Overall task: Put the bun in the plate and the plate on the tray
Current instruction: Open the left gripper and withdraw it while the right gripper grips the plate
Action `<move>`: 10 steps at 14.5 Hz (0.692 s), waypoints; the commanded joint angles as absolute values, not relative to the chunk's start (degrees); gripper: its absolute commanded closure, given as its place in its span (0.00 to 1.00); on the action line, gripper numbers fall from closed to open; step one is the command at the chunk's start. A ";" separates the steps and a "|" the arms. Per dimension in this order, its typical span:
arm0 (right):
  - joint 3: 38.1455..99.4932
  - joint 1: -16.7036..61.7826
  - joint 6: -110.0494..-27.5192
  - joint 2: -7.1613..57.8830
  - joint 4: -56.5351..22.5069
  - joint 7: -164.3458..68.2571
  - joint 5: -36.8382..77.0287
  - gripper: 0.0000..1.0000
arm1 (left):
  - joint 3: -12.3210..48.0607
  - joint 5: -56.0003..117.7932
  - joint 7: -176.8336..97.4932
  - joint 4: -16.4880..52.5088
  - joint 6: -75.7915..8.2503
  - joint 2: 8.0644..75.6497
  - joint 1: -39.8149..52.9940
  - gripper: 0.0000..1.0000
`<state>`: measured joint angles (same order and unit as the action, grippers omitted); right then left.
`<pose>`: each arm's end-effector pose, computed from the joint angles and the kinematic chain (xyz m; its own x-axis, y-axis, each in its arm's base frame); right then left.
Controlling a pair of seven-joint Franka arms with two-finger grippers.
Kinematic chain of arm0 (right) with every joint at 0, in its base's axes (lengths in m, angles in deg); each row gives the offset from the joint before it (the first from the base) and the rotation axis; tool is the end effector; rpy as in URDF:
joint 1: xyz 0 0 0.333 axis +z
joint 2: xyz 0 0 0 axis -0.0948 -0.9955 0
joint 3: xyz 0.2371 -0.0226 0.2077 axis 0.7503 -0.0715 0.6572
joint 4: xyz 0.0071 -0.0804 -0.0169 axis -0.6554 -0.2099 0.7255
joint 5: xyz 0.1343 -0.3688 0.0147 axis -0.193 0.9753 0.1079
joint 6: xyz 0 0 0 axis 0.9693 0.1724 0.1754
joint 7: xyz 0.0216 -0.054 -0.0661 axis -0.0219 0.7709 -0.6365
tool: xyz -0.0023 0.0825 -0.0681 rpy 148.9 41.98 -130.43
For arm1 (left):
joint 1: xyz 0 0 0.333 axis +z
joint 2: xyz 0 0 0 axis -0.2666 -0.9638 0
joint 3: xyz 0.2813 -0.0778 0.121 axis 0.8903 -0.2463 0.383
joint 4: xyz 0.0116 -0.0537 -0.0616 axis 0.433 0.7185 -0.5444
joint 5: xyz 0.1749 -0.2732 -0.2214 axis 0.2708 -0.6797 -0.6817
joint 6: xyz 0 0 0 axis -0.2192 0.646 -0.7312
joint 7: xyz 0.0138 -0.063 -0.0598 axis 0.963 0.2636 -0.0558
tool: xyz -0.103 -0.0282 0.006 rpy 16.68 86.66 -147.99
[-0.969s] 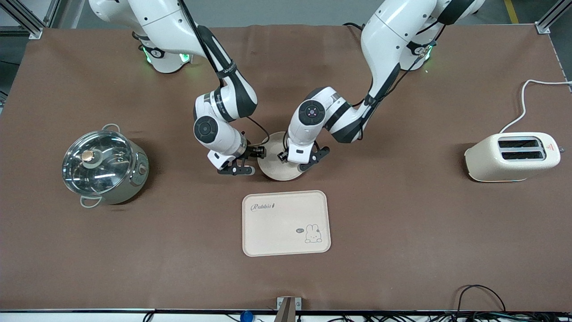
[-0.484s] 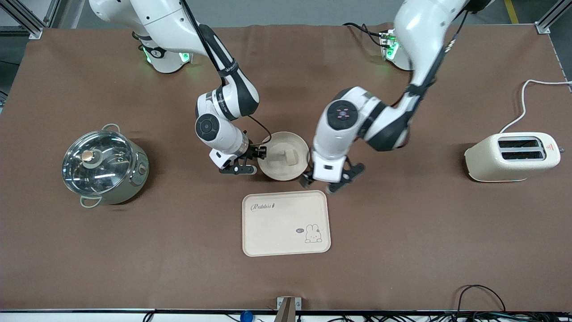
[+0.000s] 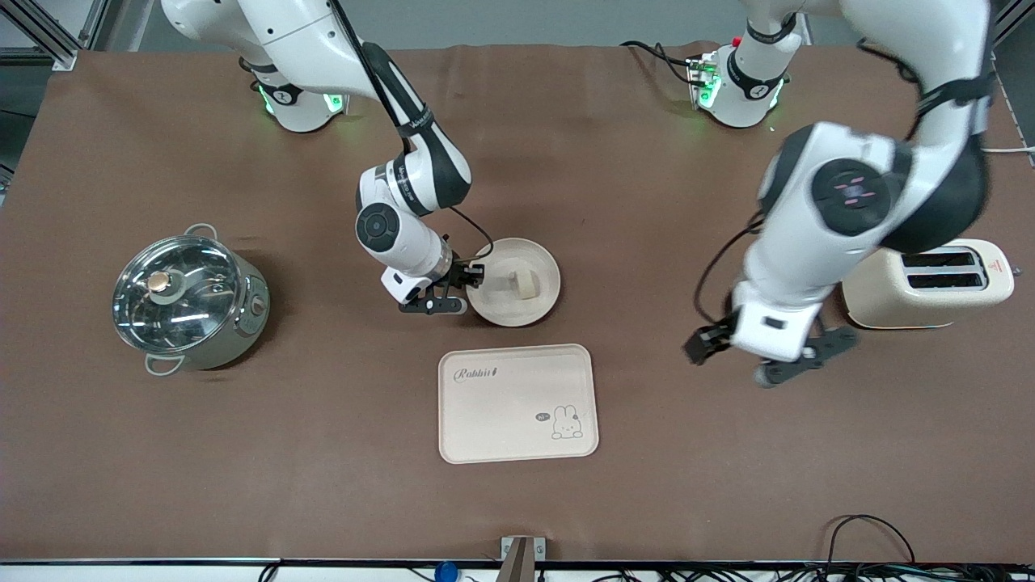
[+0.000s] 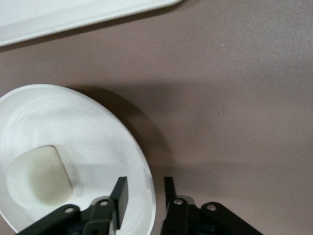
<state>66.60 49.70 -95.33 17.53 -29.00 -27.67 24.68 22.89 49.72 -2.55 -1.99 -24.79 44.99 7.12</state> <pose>0.5000 0.3728 0.2027 0.9924 -0.0407 -0.1159 -0.0687 -0.9660 -0.2491 0.6528 -0.2157 0.5024 0.9258 0.3525 0.1365 0.3534 -0.9353 0.0186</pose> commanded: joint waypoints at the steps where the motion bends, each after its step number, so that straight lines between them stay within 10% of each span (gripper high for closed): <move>1: 66.27 50.88 -97.47 18.68 -31.20 -27.81 23.45 0.67 | 22.48 50.08 -12.25 -1.02 -17.27 51.46 10.97 0.00; 7: 66.27 51.14 -98.53 17.54 -31.20 -28.16 23.45 0.72 | 22.49 48.51 -28.33 -0.93 -6.18 60.70 16.68 0.00; 10: 66.36 51.41 -100.46 17.10 -31.20 -28.25 23.45 0.99 | 26.51 43.06 -38.01 3.00 -5.82 66.40 17.40 0.00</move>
<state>66.61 50.42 -98.35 16.73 -29.98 -27.73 24.68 23.94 45.89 -32.40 -1.57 -5.99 61.81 16.83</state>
